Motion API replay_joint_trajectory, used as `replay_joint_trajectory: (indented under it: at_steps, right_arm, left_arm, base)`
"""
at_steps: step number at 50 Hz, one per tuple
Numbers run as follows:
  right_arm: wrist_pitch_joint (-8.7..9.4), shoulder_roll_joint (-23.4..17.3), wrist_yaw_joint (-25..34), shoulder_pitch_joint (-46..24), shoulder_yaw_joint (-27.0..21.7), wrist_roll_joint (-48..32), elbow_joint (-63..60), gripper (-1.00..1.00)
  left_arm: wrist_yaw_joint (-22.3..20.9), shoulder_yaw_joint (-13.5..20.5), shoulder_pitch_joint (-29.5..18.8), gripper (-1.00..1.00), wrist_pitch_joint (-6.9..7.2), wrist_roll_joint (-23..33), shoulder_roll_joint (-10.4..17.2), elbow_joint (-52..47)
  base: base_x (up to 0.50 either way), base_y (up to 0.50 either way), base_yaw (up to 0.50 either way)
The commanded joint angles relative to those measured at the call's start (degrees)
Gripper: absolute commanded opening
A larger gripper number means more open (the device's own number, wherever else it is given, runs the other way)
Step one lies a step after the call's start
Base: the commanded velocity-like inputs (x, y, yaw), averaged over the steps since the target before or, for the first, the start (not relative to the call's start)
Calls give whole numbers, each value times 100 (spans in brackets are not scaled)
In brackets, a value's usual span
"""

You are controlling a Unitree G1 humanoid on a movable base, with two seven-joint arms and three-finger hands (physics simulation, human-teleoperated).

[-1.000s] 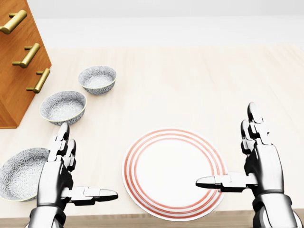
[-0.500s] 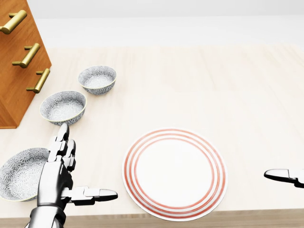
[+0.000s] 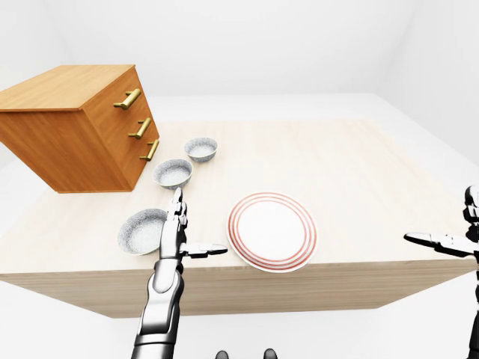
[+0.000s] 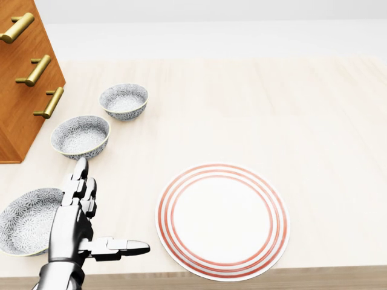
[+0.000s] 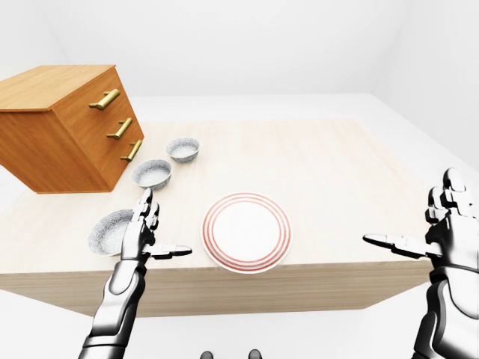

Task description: Put the bowl in the middle on the plate.

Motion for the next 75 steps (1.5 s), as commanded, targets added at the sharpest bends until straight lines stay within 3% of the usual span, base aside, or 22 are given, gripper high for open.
replay_joint_trajectory:
  at_steps: [1, 4, 15, 27, 66, 72, 73, 75]
  right_arm:
    - [0, -157, 34, 76, -309, 84, 350, 100]
    - [0, -165, 28, 90, -315, 85, 442, 100]
    - [0, -145, -378, 71, -211, 131, 826, 100]
    - [0, -116, -756, -34, -80, 488, 663, 100]
    - [0, -90, -472, 27, -35, 485, 701, 100]
    - [0, -97, -474, 23, -13, 476, 742, 100]
    - [0, -93, -471, 34, -17, 478, 717, 100]
    - [0, -95, -476, 24, -14, 464, 747, 100]
  left_arm:
    - [8, 0, -7, 100, -5, 4, 2, 19]
    - [9, -3, 11, 100, 26, 7, 2, -29]
    - [-20, 46, -102, 100, -208, -18, 30, 375]
    - [-20, 50, -145, 100, -208, -22, 42, 551]
    - [-20, 23, -102, 100, -208, -4, 35, 429]
    - [-9, -22, 53, 100, -1, 21, 3, -44]
    - [-20, -1, -1, 100, -93, 13, 11, 105]
    - [-21, 0, -3, 100, -94, 14, 10, 106]
  base:
    - [0, 0, 0]
    - [0, 0, 0]
    - [0, 0, 0]
    - [0, 0, 0]
    - [0, 0, 0]
    - [0, 0, 0]
    - [0, 0, 0]
    - [0, 0, 0]
